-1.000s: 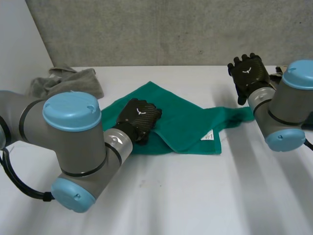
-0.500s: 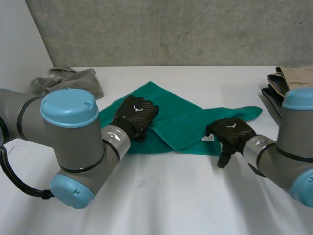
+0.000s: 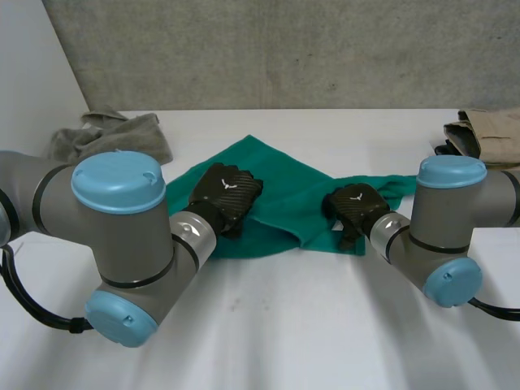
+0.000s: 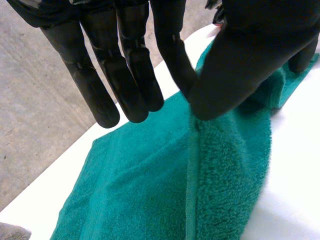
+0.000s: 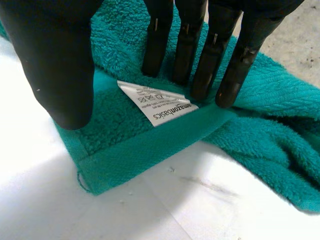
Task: Fold the laundry.
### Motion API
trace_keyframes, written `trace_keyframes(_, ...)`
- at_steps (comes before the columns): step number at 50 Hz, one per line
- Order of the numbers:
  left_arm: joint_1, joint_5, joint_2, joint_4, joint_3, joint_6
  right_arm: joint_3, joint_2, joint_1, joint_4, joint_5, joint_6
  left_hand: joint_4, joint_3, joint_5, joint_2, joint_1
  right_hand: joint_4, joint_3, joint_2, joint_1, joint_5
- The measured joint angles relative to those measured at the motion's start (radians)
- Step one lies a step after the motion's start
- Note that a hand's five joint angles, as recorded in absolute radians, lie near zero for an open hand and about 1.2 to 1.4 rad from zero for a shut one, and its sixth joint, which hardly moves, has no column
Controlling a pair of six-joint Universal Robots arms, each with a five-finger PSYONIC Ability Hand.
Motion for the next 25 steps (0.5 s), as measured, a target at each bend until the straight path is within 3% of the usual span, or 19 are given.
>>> trace_keyframes(5,0.003,-0.002,-0.006,0.0,-0.003,0.001,-0.028,0.03,0.0,0.001,0.011,-0.003,-0.359,-0.351,-0.356,-0.357,-0.365,0.114,0.114,0.118,0.079,0.111)
trace_keyframes(9,0.013,-0.004,-0.008,-0.001,-0.007,0.001,-0.046,0.044,0.0,0.001,0.018,-0.004,-0.417,-0.409,-0.415,-0.416,-0.403,0.295,0.293,0.295,0.184,0.272)
trace_keyframes(12,0.026,-0.006,-0.008,-0.001,-0.012,0.001,-0.055,0.044,0.0,0.001,0.021,-0.004,-0.451,-0.447,-0.453,-0.448,-0.435,0.311,0.308,0.303,0.189,0.29)
trace_keyframes(13,0.032,-0.006,-0.007,-0.002,-0.015,0.001,-0.057,0.043,0.0,0.001,0.022,-0.003,-0.451,-0.448,-0.455,-0.45,-0.435,0.523,0.517,0.509,0.335,0.52)
trace_keyframes(14,0.038,-0.007,-0.007,-0.002,-0.017,0.0,-0.059,0.04,0.0,0.001,0.023,-0.003,-0.456,-0.454,-0.46,-0.457,-0.441,0.55,0.545,0.541,0.397,0.548)
trace_keyframes(23,0.109,-0.006,0.008,-0.003,-0.05,0.0,-0.05,-0.019,-0.003,0.014,0.037,-0.019,-0.5,-0.496,-0.508,-0.499,-0.482,0.558,0.552,0.546,0.448,0.554)
trace_keyframes(25,0.158,-0.002,0.022,-0.003,-0.069,0.002,-0.026,-0.057,-0.007,0.038,0.038,-0.052,-0.502,-0.496,-0.509,-0.502,-0.482,0.558,0.552,0.546,0.448,0.558)
